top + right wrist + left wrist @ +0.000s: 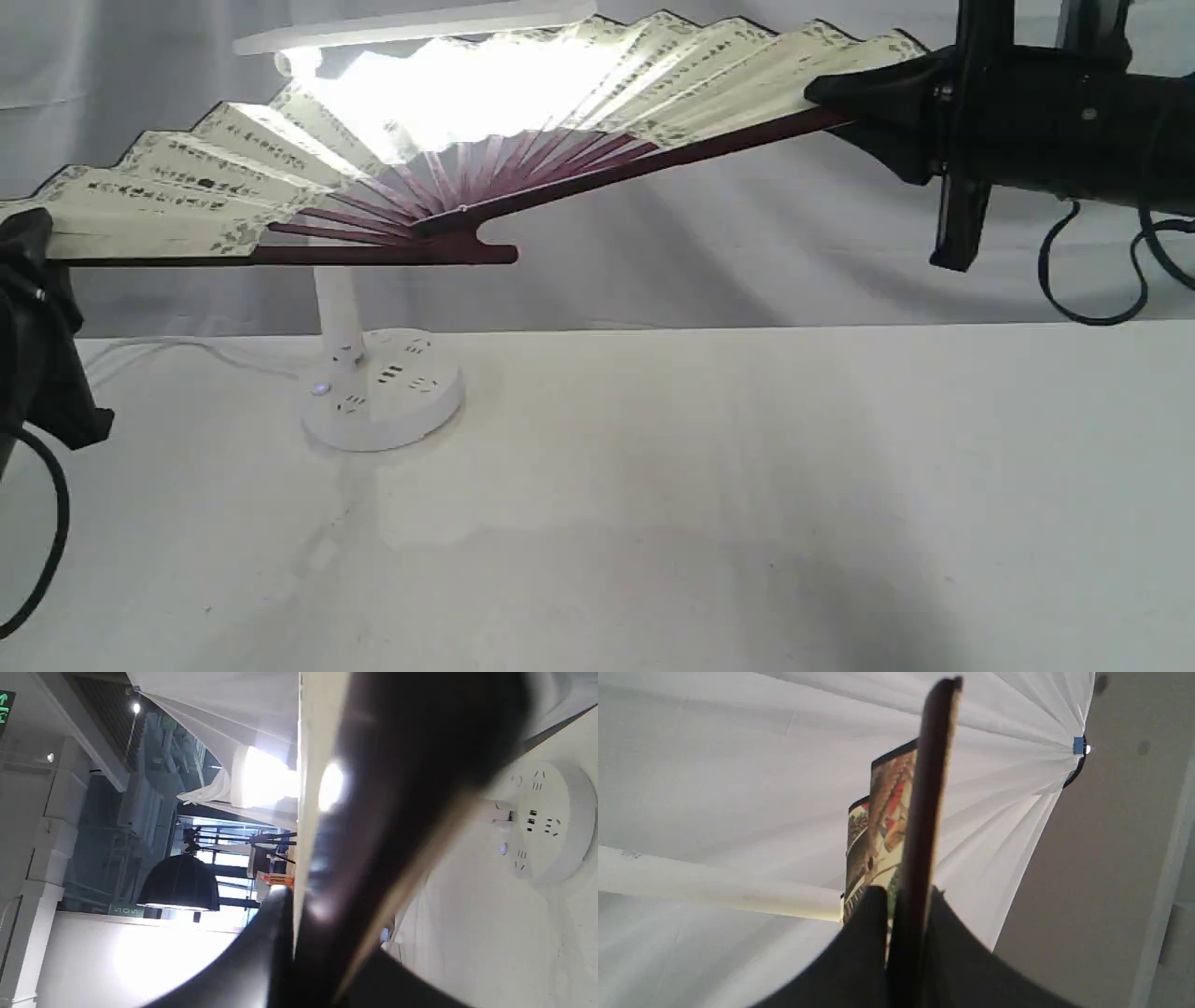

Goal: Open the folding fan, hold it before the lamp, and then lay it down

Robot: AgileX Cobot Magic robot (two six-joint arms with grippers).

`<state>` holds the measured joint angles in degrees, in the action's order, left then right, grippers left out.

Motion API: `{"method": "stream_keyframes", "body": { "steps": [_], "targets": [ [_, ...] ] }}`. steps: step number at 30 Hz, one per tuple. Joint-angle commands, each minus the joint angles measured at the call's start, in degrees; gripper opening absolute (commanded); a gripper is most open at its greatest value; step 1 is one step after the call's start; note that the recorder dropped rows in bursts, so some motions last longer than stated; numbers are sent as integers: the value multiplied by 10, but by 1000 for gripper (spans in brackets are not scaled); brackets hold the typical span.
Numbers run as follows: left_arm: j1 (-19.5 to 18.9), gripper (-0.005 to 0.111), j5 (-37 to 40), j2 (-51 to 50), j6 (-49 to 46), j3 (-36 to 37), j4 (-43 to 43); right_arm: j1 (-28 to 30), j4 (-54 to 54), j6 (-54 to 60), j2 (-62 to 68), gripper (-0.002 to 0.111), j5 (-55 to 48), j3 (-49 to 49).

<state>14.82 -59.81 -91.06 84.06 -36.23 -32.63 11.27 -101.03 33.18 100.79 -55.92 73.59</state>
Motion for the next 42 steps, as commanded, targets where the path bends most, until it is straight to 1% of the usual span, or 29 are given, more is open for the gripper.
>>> {"method": "stream_keyframes", "body": {
  "steps": [1,18,22,25,30,34,38,42],
  "targets": [
    [-11,0,-33,11,28,-4,-57,6,11,25,-4,0,41,2],
    [-11,0,-33,11,27,-4,-57,6,12,23,-4,0,41,2],
    [-11,0,-31,11,24,-3,-57,6,35,11,-4,0,41,2],
    [-11,0,-31,11,24,3,-57,7,64,-6,-4,0,41,2],
    [-11,0,-27,11,22,32,-55,7,72,-8,-4,0,43,1],
    [-11,0,-28,11,25,54,-34,7,71,-19,-4,0,48,-26],
    [-11,0,-28,11,25,62,-4,7,71,-5,-4,0,47,-59],
    [-11,0,-4,11,25,72,11,7,71,6,-4,0,59,-91]
  ]
}}
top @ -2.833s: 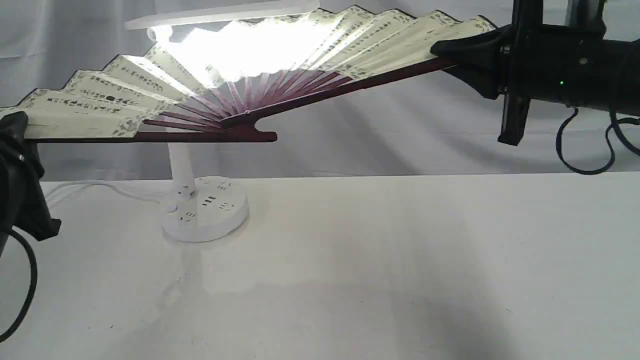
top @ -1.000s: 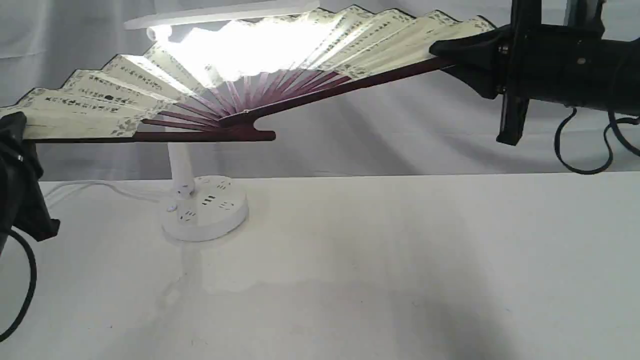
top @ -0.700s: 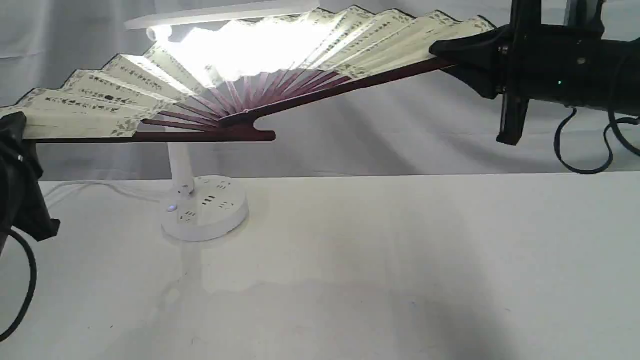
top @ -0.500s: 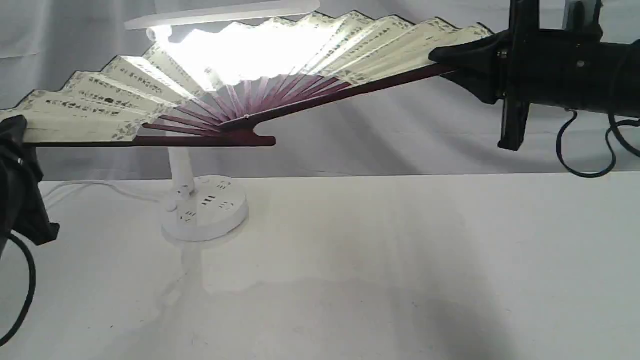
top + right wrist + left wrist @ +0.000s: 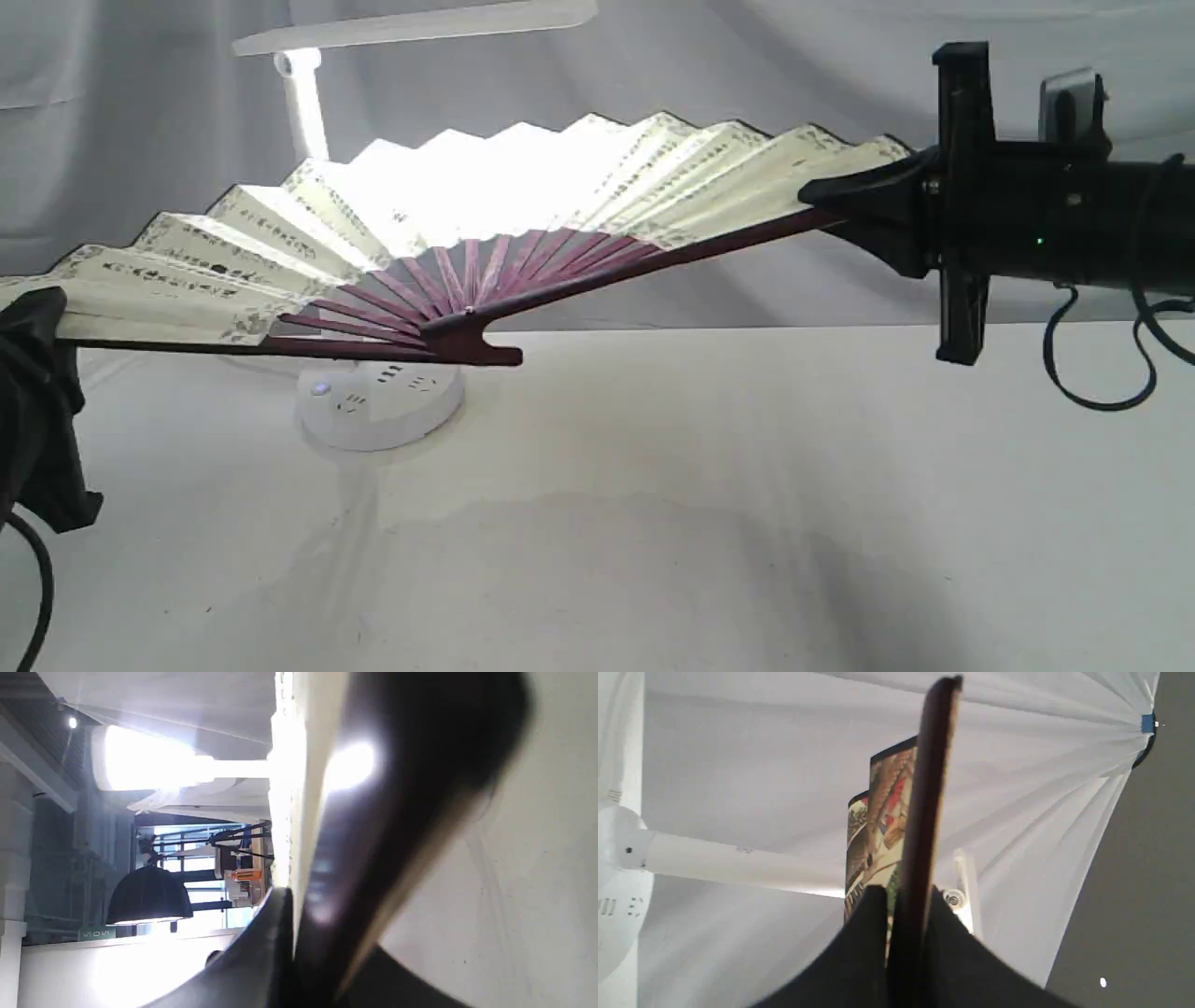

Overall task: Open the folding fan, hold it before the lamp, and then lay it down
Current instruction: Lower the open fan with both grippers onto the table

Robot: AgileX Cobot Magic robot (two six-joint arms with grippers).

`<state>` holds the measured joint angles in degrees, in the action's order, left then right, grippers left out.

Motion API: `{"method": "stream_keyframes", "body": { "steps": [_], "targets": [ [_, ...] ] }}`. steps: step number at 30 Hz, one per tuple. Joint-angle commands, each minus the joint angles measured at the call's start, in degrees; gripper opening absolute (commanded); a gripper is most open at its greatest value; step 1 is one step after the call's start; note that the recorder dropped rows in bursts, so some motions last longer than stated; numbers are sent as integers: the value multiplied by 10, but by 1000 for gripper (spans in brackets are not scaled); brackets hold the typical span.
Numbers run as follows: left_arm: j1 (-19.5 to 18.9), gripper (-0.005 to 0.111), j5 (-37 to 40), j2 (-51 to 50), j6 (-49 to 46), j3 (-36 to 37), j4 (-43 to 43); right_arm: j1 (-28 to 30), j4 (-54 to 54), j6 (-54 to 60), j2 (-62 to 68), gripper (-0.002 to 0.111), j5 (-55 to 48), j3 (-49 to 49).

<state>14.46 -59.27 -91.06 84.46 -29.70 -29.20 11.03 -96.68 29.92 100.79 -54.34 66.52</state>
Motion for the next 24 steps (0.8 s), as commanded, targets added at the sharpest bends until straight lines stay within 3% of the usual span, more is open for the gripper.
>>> {"method": "stream_keyframes", "body": {
  "steps": [1,16,24],
  "targets": [
    [-5,0,-8,11,21,9,-23,10,27,45,-4,0,46,-29],
    [-2,0,43,10,-36,48,51,12,28,107,-4,0,89,-116],
    [9,0,98,4,-40,47,75,64,31,126,25,0,69,-158]
  ]
}}
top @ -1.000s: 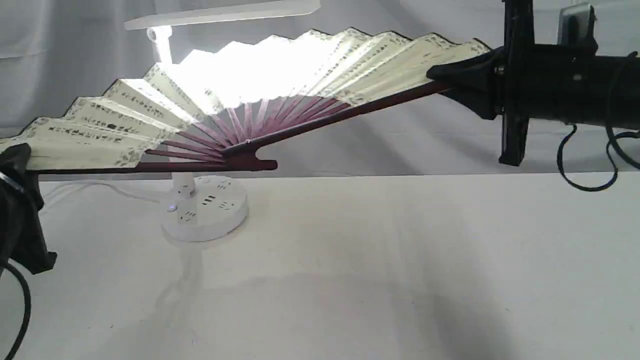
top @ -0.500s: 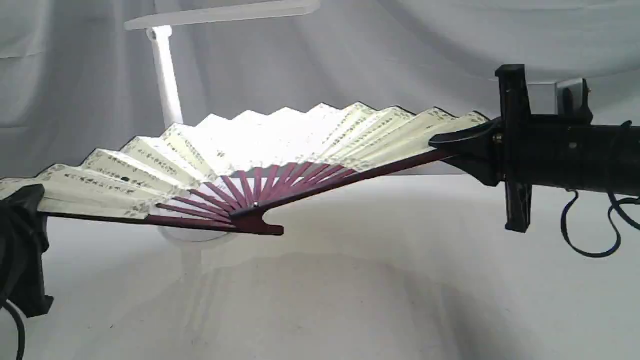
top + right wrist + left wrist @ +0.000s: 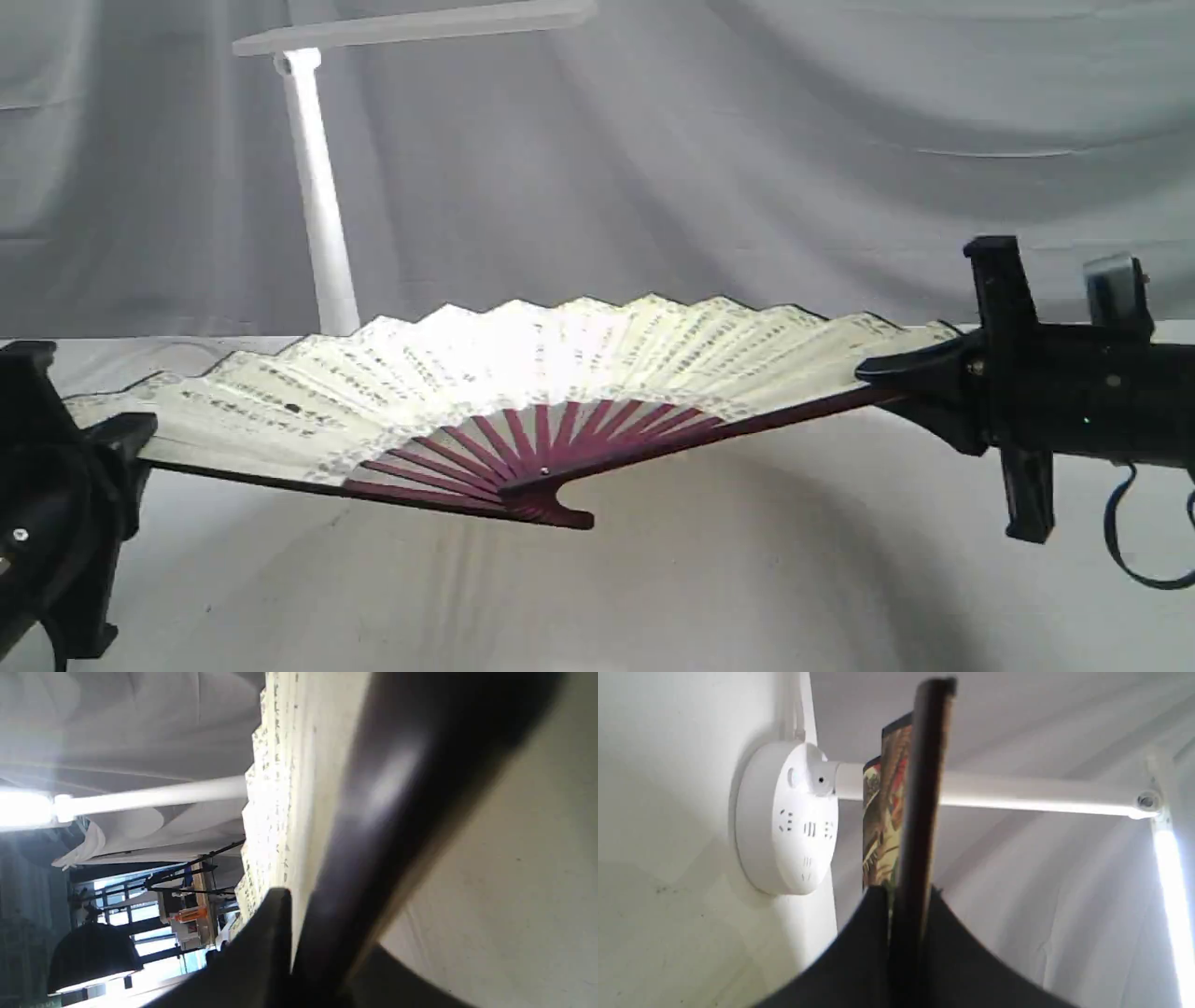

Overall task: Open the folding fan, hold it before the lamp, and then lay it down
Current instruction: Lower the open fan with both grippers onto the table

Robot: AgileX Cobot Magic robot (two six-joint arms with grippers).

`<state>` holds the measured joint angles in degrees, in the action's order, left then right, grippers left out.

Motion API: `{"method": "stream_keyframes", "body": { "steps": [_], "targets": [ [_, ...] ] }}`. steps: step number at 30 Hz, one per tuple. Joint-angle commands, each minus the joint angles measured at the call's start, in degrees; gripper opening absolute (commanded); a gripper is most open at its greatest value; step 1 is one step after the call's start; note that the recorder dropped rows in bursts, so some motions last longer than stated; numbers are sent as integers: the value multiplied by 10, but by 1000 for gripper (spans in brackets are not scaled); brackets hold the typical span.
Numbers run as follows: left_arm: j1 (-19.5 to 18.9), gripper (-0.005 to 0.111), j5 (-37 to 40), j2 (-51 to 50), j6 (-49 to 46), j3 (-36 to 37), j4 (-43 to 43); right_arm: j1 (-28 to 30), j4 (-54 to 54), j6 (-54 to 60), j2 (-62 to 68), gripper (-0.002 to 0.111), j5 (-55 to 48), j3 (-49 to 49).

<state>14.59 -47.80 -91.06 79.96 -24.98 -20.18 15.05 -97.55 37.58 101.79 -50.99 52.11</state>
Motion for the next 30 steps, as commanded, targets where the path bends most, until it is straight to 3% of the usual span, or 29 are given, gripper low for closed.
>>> {"method": "stream_keyframes", "body": {
  "steps": [1,7,14,22,30],
  "targets": [
    [15,0,-24,-2,5,0,-22,34,38,60,22,0,26,-18],
    [80,0,-38,-69,7,-37,-34,63,24,98,52,0,-12,-20],
    [157,0,-83,-173,10,-130,-76,126,48,102,66,0,-13,-20],
    [199,0,-83,-271,10,-242,-85,210,75,108,66,0,-7,-20],
    [210,0,-75,-322,9,-287,-79,218,75,147,66,0,41,-20]
  ]
}}
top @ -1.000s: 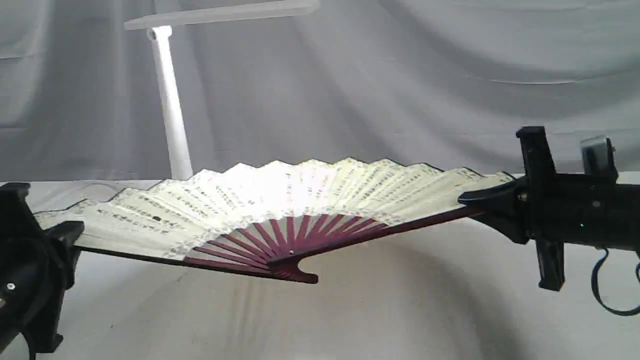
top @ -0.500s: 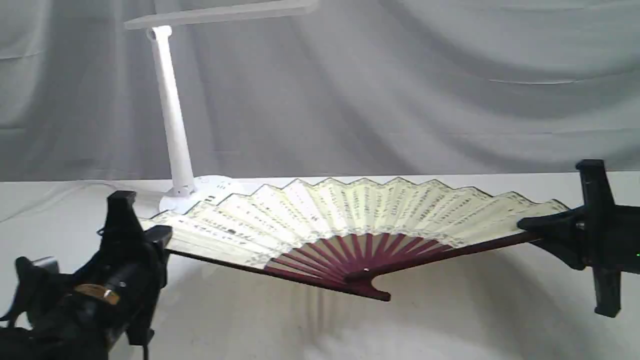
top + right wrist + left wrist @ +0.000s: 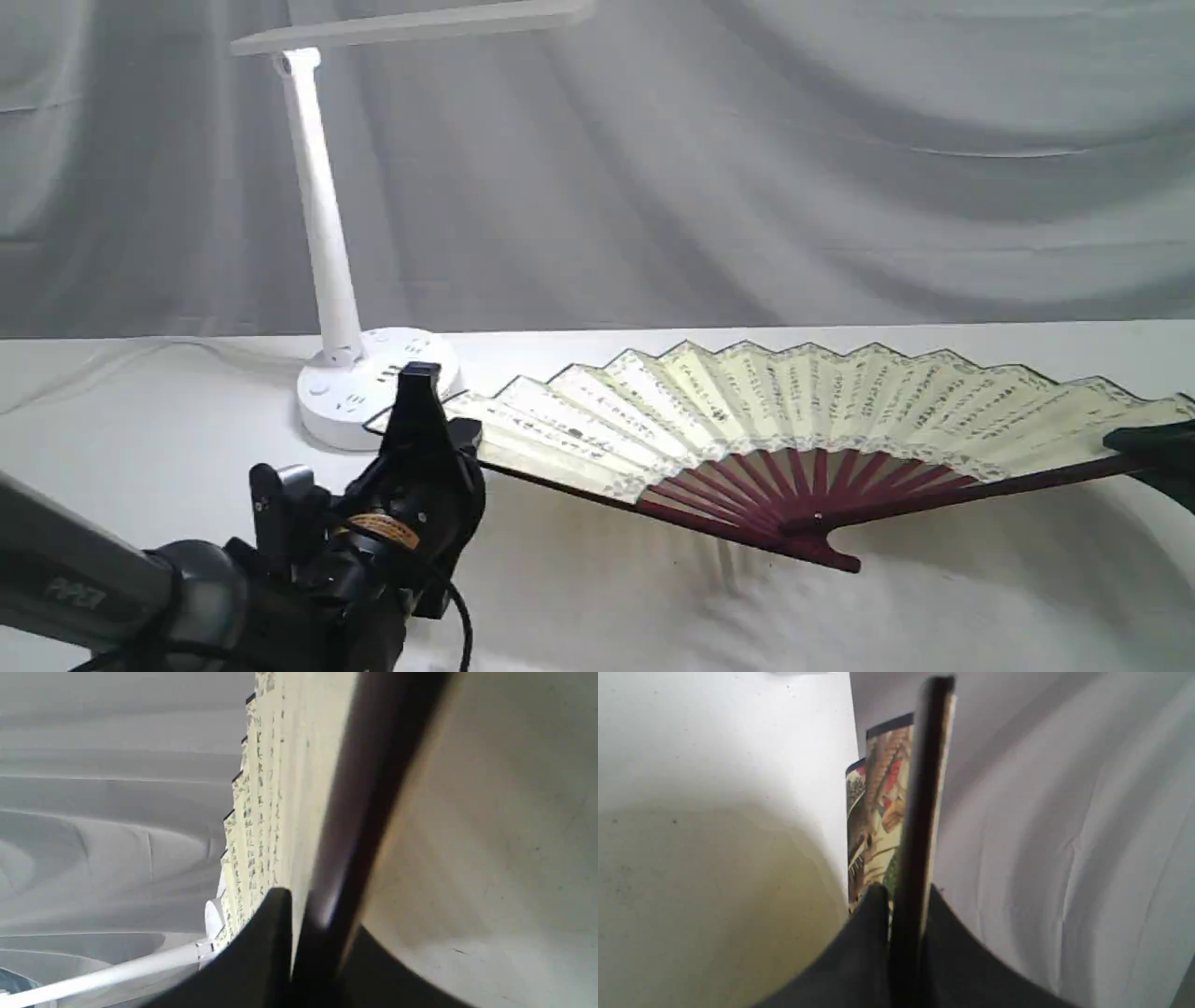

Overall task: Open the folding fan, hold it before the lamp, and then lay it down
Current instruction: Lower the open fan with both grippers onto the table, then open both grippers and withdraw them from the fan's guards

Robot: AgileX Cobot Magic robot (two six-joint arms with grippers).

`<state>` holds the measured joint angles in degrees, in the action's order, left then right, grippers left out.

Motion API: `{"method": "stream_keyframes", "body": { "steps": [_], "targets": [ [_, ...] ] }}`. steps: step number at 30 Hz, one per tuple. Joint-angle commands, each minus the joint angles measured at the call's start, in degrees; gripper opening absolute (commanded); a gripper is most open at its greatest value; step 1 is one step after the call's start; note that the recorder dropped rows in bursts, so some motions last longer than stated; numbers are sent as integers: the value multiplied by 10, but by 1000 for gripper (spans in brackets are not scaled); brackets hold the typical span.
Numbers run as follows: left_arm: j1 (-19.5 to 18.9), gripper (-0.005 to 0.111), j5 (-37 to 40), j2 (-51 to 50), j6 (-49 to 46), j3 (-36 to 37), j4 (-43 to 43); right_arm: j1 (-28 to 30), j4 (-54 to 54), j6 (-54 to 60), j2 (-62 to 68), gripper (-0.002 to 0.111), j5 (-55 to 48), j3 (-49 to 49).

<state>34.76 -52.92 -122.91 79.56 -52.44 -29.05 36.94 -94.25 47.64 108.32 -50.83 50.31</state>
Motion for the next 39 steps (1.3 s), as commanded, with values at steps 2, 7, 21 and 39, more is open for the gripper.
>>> {"method": "stream_keyframes", "body": {
  "steps": [2,7,21,39],
  "targets": [
    [8,0,-25,-15,12,-12,10,-1,42,46,1,0,72,-2],
    [8,4,-26,-39,32,-12,36,-1,41,53,1,0,102,-2],
    [8,40,-22,-39,-17,-12,55,-4,45,74,1,46,109,-2],
    [-62,72,138,22,-321,-12,59,50,125,74,-37,52,204,-2]
  ]
}}
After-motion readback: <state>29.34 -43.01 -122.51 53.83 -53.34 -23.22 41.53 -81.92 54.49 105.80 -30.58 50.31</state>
